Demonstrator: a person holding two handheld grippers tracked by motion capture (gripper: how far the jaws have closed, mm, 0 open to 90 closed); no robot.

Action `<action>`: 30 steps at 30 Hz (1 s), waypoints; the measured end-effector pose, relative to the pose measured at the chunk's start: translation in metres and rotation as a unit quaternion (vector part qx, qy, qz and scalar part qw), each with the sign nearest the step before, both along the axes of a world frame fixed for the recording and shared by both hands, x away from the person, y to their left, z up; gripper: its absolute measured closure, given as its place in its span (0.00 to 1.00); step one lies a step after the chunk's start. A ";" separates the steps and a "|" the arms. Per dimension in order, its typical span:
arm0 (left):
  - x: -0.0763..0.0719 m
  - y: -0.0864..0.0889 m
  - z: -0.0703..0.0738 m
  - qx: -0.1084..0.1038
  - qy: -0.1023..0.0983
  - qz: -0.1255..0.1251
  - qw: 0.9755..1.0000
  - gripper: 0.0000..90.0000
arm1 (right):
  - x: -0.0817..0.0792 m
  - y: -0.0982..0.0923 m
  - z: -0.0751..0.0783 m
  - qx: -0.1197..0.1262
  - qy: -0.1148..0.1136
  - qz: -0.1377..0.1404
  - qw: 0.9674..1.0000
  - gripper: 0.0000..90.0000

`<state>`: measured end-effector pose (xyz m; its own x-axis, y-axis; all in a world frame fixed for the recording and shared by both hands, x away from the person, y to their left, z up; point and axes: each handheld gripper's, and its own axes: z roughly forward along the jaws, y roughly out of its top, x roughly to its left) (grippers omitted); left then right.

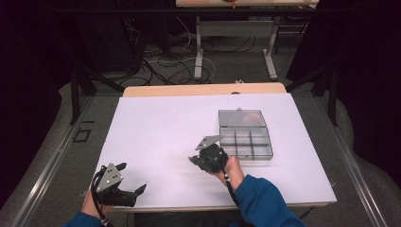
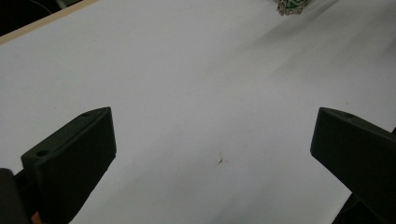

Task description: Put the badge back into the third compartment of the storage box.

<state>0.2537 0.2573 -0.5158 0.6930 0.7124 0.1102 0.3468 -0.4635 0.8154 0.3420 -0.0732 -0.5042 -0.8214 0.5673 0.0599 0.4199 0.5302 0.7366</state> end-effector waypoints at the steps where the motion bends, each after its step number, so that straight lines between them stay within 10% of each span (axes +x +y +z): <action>1: 0.000 0.000 0.000 0.000 -0.001 0.000 1.000 0.00 | 0.000 -0.002 0.000 0.006 -0.003 -0.004 1.000 0.97; 30: 0.001 0.000 0.000 0.002 -0.003 -0.003 1.000 0.00 | -0.012 -0.060 0.014 0.029 -0.021 -0.054 0.998 0.97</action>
